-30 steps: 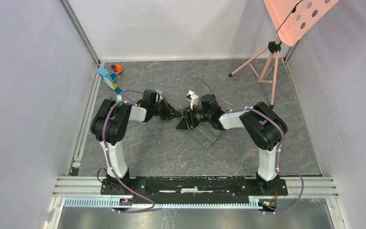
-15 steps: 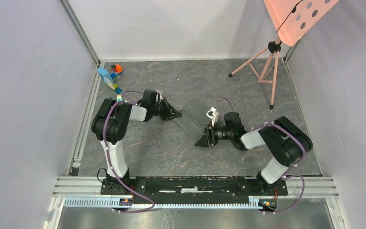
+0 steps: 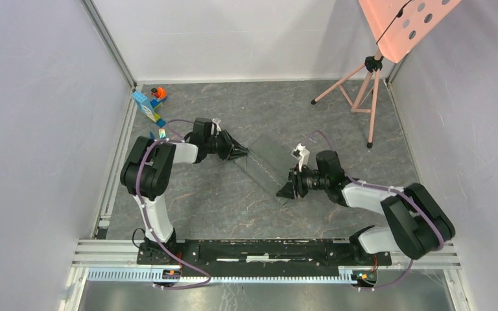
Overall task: Fold the napkin into a case and place the utensils inside
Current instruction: Smooth out the 2/3-rectangle-folded napkin at the center of the board, then rotate the 2/3-rectangle-folded napkin from the center of the board.
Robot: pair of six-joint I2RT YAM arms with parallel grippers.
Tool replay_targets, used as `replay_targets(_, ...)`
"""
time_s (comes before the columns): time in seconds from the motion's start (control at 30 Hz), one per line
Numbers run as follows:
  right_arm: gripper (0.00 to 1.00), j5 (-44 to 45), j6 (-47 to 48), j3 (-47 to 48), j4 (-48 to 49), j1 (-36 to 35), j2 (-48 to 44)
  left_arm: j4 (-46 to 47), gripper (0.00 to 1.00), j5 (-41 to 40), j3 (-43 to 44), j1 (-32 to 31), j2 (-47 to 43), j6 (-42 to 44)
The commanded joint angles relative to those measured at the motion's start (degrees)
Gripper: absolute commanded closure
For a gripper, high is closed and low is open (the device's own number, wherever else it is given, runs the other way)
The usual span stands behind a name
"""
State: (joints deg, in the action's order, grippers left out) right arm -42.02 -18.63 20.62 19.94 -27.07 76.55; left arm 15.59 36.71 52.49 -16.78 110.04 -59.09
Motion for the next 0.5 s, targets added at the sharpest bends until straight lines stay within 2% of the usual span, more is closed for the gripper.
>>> replay_targets(0.0, 0.56, 2.5, -0.5, 6.6, 0.5, 1.2, 5.3, 2.6, 0.73, 2.4, 0.6, 0.2, -4.4, -3.0)
replay_targets(0.3, 0.63, 1.7, -2.1, 8.2, 4.0, 1.8, 10.4, 9.1, 0.80, 4.2, 3.4, 0.1, 3.1, -7.8)
replay_targets(0.47, 0.63, 3.1, -0.8, 7.0, 3.4, 2.4, 10.7, 7.9, 0.82, 3.2, 6.5, 0.1, 8.0, -6.4)
